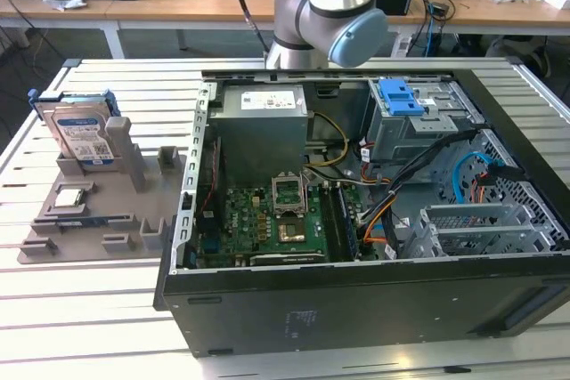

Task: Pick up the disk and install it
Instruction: 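Reach for the disk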

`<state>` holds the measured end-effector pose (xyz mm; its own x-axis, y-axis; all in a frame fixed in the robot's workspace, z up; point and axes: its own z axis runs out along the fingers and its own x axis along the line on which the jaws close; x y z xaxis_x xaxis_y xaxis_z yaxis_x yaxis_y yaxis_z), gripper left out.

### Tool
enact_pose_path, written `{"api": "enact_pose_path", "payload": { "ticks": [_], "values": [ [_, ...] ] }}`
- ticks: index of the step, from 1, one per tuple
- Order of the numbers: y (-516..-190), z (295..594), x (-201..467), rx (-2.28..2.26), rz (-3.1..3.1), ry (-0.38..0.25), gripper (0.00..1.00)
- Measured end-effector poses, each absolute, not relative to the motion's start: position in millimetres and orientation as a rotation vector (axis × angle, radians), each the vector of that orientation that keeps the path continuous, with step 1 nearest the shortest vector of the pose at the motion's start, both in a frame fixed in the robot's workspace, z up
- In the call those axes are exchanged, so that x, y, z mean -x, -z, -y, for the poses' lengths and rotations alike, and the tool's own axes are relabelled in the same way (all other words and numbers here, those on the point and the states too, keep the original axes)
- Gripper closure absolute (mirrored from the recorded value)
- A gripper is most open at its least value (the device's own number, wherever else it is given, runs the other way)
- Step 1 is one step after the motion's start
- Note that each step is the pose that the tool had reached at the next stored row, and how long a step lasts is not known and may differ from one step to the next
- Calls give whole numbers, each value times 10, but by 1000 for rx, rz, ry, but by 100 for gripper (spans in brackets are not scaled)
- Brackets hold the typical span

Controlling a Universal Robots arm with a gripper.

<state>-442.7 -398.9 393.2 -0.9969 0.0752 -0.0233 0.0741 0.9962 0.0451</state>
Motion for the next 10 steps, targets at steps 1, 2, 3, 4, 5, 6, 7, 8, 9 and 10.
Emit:
{"api": "enact_pose_path", "payload": {
  "ticks": [1,2,3,4,5,6,7,8,9,10],
  "values": [
    [-3933,3989,4441,-117,-3114,-69,89],
    [-3933,3989,4462,-117,-3114,-69,89],
    [-3933,3988,4476,-117,-3114,-69,89],
    [-3933,3988,4508,-117,-3114,-69,89],
    [-3933,3989,4529,-117,-3114,-69,89],
    [-3933,3988,4552,-117,-3114,-69,89],
    [-3933,3989,4584,-117,-3114,-69,89],
    [-3933,3988,4610,-117,-3114,-69,89],
    [-3933,3988,4634,-117,-3114,-69,89],
    [-3933,3989,4654,-117,-3114,-69,89]
  ]
}}
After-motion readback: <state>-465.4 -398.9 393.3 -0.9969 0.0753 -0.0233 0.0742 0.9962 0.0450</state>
